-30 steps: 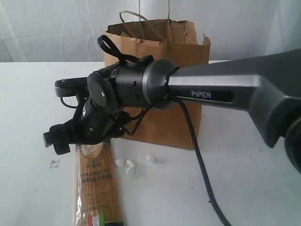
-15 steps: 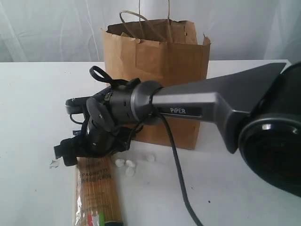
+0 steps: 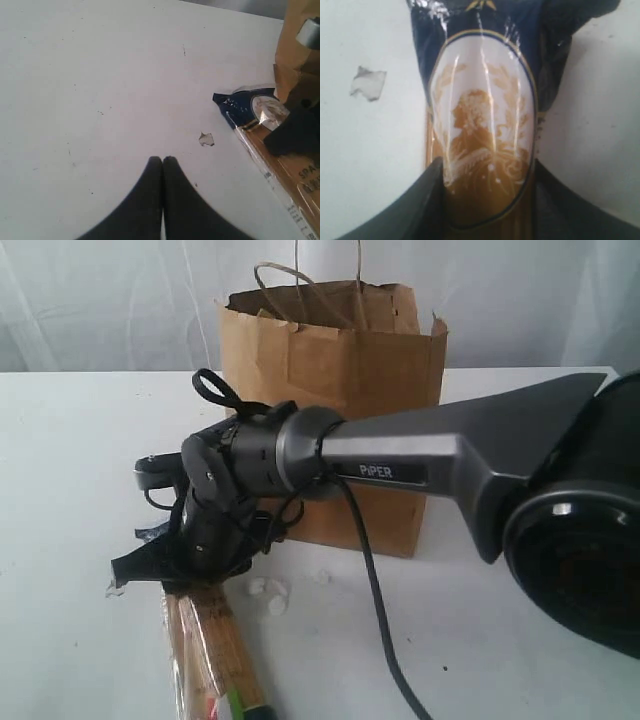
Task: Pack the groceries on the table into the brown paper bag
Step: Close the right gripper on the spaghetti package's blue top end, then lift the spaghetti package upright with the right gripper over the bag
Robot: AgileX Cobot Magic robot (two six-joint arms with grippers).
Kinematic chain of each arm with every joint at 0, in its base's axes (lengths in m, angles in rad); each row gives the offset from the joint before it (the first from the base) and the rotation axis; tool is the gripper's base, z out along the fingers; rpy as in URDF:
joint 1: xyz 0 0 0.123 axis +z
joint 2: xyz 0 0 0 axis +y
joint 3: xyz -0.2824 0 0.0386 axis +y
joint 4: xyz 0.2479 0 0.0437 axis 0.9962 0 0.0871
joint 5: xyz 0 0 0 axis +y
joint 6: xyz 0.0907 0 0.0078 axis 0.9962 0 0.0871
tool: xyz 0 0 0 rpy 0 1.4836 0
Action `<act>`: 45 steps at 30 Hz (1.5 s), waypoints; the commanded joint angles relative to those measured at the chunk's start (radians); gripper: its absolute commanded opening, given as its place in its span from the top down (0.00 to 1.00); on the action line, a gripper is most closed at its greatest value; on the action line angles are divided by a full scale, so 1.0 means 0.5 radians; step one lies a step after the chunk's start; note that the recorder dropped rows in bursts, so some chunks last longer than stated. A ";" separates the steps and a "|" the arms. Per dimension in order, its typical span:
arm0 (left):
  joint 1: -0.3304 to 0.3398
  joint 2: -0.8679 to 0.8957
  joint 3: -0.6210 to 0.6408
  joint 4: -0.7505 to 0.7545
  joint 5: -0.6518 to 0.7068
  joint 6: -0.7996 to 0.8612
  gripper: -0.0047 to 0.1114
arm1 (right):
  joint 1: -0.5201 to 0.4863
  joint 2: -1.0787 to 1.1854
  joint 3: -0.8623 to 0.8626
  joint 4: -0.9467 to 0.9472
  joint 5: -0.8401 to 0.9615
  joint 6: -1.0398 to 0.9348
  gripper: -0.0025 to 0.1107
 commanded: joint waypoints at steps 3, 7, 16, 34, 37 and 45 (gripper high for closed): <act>-0.001 -0.009 0.005 -0.019 -0.009 0.000 0.96 | 0.002 -0.050 -0.125 0.319 0.059 -0.419 0.98; -0.001 -0.009 0.005 -0.019 -0.009 0.000 0.96 | 0.002 -0.135 -0.150 0.296 0.054 -0.573 0.98; -0.001 -0.009 0.005 -0.019 -0.009 0.000 0.96 | 0.002 -0.295 -0.150 0.267 0.104 -0.631 0.98; -0.001 -0.009 0.005 -0.019 -0.009 0.000 0.96 | -0.001 -0.689 -0.150 0.144 0.121 -0.688 0.98; -0.001 -0.009 0.005 -0.019 -0.009 0.000 0.96 | -0.001 -0.748 -0.150 0.057 0.125 -0.678 0.98; -0.001 -0.009 0.005 -0.019 -0.009 0.000 0.96 | -0.001 -0.876 -0.150 0.070 0.060 -0.678 0.98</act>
